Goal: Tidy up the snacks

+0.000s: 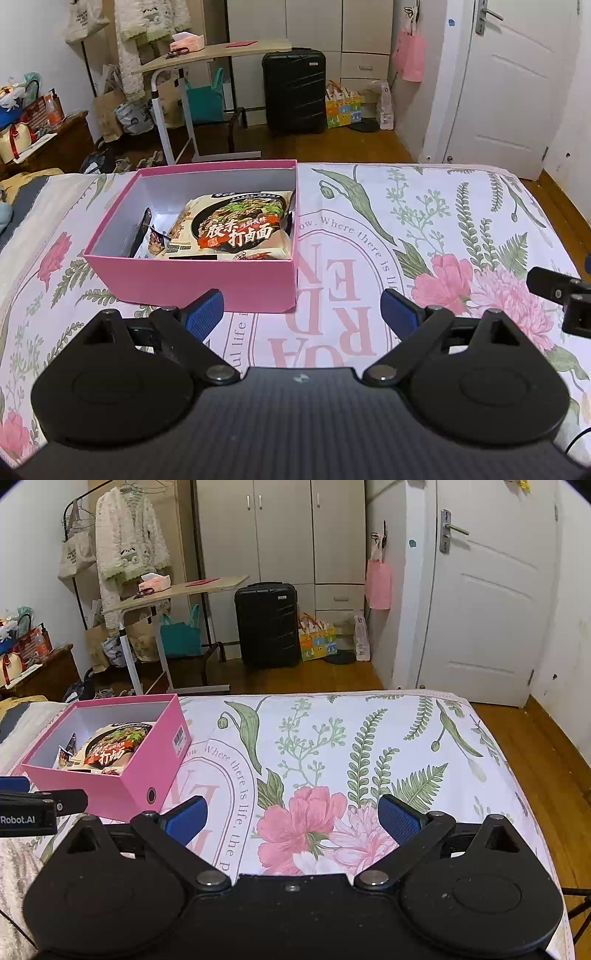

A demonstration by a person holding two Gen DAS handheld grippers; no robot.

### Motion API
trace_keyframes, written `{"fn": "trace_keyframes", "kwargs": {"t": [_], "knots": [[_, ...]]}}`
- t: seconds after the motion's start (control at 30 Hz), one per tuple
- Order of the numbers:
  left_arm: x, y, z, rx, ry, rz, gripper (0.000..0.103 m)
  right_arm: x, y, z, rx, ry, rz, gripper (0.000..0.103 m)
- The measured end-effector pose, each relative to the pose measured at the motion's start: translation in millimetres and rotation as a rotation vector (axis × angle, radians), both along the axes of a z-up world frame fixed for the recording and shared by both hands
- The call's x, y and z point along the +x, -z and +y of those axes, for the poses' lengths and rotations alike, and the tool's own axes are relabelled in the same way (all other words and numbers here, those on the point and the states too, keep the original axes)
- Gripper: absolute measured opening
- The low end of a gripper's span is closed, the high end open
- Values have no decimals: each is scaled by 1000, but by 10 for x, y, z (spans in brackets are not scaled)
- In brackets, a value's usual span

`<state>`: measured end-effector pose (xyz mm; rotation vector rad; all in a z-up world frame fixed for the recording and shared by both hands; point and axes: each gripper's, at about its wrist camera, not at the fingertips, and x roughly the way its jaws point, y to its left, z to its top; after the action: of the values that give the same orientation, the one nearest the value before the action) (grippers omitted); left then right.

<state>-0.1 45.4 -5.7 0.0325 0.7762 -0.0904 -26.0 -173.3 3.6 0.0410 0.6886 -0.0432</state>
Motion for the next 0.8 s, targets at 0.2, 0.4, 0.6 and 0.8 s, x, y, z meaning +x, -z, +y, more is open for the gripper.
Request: {"fn": "trace_keyframes", "kwargs": {"t": [0.2,0.4,0.6,0.8], "knots": [[-17,15,6,5,-5,3,92,16,13,9,-4,-2,7,100],[-21,22,13,12,-10,3,92,48,43,11,-7,-3,22,100],[-15,35,1,24,-9,4,93,62,68,2,-10,0,30,100],[-9,46,-12,24,-3,15,93,77,88,-11,-12,8,40,100]]}}
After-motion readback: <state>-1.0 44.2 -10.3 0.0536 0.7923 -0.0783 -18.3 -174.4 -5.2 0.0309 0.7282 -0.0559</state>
